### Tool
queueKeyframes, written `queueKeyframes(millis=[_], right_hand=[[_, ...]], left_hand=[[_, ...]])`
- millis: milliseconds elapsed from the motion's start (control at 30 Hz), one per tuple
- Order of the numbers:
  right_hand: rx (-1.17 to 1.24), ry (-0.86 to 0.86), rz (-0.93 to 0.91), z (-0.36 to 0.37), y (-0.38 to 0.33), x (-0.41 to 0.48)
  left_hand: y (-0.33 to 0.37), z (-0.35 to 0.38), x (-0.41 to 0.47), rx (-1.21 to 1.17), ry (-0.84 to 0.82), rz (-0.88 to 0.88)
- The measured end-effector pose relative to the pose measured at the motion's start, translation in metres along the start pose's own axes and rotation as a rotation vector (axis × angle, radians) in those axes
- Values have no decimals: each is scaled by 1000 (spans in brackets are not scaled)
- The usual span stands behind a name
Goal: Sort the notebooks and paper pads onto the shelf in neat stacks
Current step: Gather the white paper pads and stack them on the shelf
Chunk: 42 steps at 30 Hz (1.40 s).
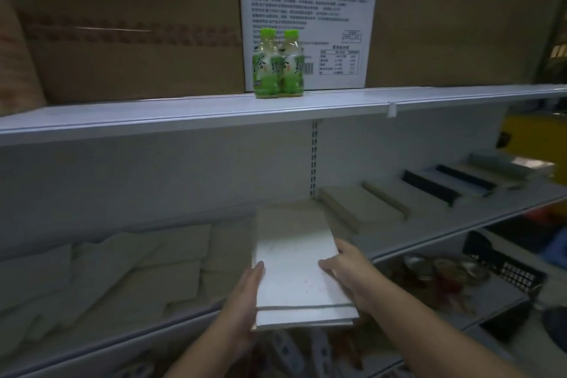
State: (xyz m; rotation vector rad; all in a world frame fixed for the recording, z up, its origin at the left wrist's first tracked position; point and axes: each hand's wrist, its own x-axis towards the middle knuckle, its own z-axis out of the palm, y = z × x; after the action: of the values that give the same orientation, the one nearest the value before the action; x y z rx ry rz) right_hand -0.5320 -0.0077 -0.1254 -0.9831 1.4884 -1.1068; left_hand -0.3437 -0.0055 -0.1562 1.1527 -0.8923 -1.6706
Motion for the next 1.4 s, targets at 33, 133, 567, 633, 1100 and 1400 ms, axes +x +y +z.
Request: queueKeyframes(millis=[33, 133, 567, 633, 1100, 1400], right_hand=[[-23, 13, 23, -7, 0, 7], [-62, 83, 53, -20, -6, 28], [-436, 143, 44, -45, -53, 176], [-502, 147, 37, -44, -54, 197], [-857, -58, 62, -40, -42, 244], [-1047, -62, -92, -43, -14, 247]], left_hand=[[-1, 9, 4, 11, -15, -16], [1, 31, 20, 41, -56, 18], [17, 56, 162, 821, -16, 269], [23, 60, 175, 1024, -79, 218], [24, 74, 199, 1655, -62, 216], [19, 75, 203, 1527, -46, 108]])
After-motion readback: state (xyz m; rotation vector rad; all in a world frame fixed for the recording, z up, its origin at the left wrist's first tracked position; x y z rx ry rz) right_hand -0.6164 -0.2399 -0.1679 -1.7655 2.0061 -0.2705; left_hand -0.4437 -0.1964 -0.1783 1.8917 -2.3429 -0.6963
